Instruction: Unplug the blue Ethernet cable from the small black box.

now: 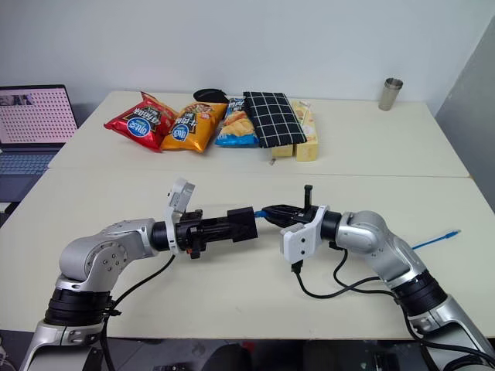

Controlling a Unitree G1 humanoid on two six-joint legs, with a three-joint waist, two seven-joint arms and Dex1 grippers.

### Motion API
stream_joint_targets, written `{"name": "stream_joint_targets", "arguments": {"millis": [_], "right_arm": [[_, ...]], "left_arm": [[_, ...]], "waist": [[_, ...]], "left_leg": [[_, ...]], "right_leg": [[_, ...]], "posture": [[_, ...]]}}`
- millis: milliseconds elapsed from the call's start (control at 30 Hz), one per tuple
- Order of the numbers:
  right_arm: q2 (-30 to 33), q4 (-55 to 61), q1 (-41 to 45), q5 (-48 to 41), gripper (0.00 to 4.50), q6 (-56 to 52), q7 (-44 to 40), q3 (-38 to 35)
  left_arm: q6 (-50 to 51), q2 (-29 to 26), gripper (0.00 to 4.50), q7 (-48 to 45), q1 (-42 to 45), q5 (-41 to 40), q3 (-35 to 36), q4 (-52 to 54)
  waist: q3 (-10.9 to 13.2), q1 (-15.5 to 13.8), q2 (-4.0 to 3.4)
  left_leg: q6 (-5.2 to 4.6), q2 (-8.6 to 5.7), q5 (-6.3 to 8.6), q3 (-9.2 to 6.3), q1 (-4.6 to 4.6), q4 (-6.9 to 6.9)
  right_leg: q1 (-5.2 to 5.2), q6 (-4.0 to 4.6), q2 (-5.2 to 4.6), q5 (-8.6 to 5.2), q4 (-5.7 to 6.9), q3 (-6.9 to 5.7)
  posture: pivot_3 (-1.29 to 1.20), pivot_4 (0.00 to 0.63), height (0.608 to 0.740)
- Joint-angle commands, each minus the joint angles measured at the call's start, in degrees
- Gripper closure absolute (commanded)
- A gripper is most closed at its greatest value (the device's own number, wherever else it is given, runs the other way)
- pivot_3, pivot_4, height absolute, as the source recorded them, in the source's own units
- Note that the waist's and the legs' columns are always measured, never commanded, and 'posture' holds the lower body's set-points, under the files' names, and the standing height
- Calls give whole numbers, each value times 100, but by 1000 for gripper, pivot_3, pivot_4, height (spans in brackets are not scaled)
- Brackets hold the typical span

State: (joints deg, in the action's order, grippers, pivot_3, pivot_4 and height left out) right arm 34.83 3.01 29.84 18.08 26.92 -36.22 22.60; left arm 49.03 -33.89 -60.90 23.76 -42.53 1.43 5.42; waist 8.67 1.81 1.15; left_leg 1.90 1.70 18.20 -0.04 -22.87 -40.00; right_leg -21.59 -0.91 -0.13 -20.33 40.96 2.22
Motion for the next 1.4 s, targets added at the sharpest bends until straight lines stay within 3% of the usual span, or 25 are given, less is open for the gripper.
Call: {"name": "stream_joint_targets", "arguments": {"millis": [33, 67, 267, 333, 400, 467, 533, 733, 1000, 1333, 1400], "right_arm": [[17, 146, 78, 21, 4417, 176, -69, -113], [37, 154, 68, 4, 3709, 205, -104, -107], [225, 472, -59, -589, 2311, -160, -697, -202], [287, 948, -247, -1435, 1854, -1115, -1140, -347], [298, 1705, -415, -2641, 1505, -2781, -1392, -576], [279, 2356, -461, -4104, 1505, -4584, -1312, -870], [197, 2602, -399, -5088, 1505, -5729, -1130, -1131], [-122, 2514, -241, -6326, 1505, -7382, -616, -1569], [-257, 2337, -195, -6703, 1505, -7950, -550, -1765], [-259, 2235, -137, -6595, 1505, -7924, -673, -1662], [-254, 2240, -137, -6522, 2051, -7881, -703, -1600]], "left_arm": [[-136, -11, 3722, -73, 88, 20, 28, -45], [-152, -18, 3722, -91, 105, 29, 23, -75], [-334, -87, 3722, -317, 186, 178, -74, -146], [-523, -145, 3722, -476, 194, 322, -187, -133], [-781, -223, 3722, -733, 177, 470, -322, -75], [-1082, -278, 3722, -992, 175, 577, -415, 13], [-1296, -284, 3722, -1143, 209, 632, -457, 33], [-1634, -327, 3722, -1536, 292, 672, -530, 51], [-1652, -330, 3722, -1572, 298, 642, -507, 89], [-1669, -361, 3722, -1544, 255, 656, -491, 164], [-1661, -368, 3722, -1536, 240, 644, -484, 195]], "waist": [[0, 0, 0], [0, 0, 0], [0, -4, 0], [0, -7, 0], [0, -8, 0], [0, -10, -1], [0, -11, 0], [0, -8, 0], [0, -4, -1], [0, -5, -1], [0, -4, 0]], "left_leg": [[0, 0, 0, 0, 0, 0], [0, 0, 0, 0, 0, 0], [0, 0, 0, 0, 0, 0], [0, 0, 0, 0, 0, 0], [0, 1, 0, -2, -1, 0], [0, 2, 0, -3, -1, 0], [0, 3, 0, -5, -1, 0], [-2, -3, 1, -13, 1, 1], [-4, -3, 2, -13, -2, 2], [-5, -3, 3, -13, -2, 2], [-5, -3, 3, -13, -3, 3]], "right_leg": [[0, 0, 0, 0, 0, 0], [0, 0, 0, 0, 0, -1], [0, 0, 0, 0, 0, -1], [1, 0, -1, 0, -1, -1], [2, 0, -1, 0, -1, -2], [2, 0, -1, 0, -1, -2], [4, 0, -2, 0, -2, -3], [12, 0, -2, 0, -7, -9], [10, 0, -2, 0, -9, -9], [9, 0, -2, 0, -10, -9], [10, 0, -2, 0, -10, -9]], "posture": [[0, 150, 740], [0, 150, 740], [0, 150, 740], [0, 150, 740], [0, 150, 740], [0, 150, 740], [0, 150, 740], [0, 150, 740], [0, 150, 740], [0, 150, 740], [0, 150, 740]]}}
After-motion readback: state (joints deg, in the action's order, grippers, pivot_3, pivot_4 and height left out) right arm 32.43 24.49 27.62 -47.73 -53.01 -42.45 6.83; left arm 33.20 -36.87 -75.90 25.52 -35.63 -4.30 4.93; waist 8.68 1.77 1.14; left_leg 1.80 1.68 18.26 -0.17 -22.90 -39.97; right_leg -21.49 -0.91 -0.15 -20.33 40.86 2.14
